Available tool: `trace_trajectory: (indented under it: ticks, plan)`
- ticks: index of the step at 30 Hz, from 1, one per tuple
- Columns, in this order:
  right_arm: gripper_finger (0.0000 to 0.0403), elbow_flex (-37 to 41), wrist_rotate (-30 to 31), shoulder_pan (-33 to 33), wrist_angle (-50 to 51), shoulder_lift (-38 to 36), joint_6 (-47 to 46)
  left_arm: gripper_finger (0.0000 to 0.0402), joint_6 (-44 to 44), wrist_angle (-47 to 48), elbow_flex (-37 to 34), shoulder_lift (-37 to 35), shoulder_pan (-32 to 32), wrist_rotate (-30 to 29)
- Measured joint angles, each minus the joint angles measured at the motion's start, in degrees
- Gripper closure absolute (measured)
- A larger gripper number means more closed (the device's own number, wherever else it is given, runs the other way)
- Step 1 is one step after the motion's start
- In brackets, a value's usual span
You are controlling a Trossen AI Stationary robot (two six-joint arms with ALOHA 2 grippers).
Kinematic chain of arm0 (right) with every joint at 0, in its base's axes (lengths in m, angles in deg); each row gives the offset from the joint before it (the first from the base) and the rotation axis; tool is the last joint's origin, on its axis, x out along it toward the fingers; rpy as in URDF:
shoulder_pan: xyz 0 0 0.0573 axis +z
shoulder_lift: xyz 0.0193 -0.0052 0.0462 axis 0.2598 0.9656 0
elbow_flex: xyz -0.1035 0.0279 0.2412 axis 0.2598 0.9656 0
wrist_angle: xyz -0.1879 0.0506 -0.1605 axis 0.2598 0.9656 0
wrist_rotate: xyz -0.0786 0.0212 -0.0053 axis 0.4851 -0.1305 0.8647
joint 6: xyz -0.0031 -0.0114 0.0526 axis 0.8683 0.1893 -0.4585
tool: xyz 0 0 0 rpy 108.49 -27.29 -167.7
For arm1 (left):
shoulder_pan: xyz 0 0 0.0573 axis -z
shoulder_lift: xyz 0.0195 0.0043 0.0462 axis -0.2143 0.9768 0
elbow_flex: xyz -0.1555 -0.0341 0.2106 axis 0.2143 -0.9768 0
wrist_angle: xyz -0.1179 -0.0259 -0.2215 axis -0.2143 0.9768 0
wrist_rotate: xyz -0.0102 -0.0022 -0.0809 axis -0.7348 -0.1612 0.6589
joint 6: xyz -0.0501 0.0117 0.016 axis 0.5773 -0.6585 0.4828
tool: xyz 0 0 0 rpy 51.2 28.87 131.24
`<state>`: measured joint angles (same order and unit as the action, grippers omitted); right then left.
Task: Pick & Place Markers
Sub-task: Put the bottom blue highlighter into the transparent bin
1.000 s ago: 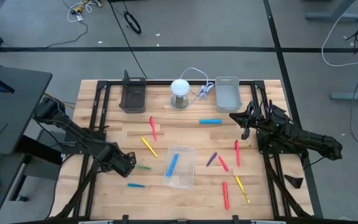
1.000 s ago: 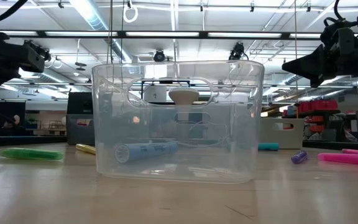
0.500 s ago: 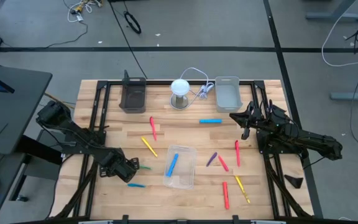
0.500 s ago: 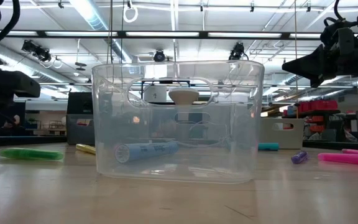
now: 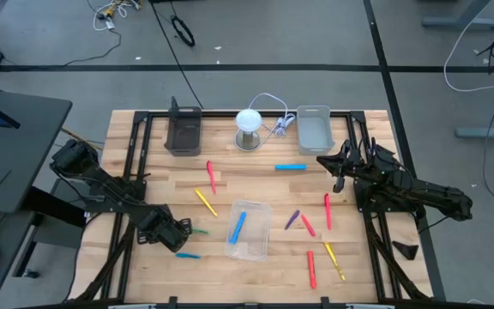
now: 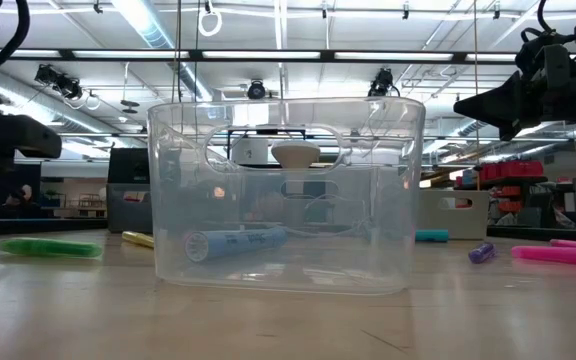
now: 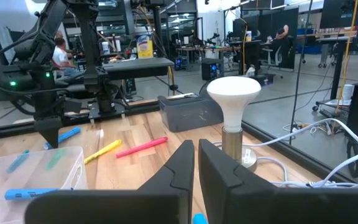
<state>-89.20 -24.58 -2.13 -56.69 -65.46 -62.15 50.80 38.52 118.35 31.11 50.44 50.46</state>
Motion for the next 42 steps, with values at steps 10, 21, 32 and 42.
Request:
trace_trajectory:
  ticks: [10, 21, 32, 42]
  plan:
    - [0.0374, 0.0, 0.0, 0.0, 0.0, 0.0, 0.0, 0.0250, -0.1, 0.1, 0.0, 0.0, 0.0, -0.4]
    - [0.0374, 0.0, 0.0, 0.0, 0.0, 0.0, 0.0, 0.0319, -0.6, -0.4, 0.0, 0.0, 0.0, -0.1]
    - [0.0374, 0.0, 0.0, 0.0, 0.0, 0.0, 0.0, 0.0325, -0.7, -0.4, 0.0, 0.0, 0.0, 0.8]
    - [0.0374, 0.0, 0.0, 0.0, 0.0, 0.0, 0.0, 0.0328, -1.1, 2.9, 1.9, -1.9, 0.1, 1.2]
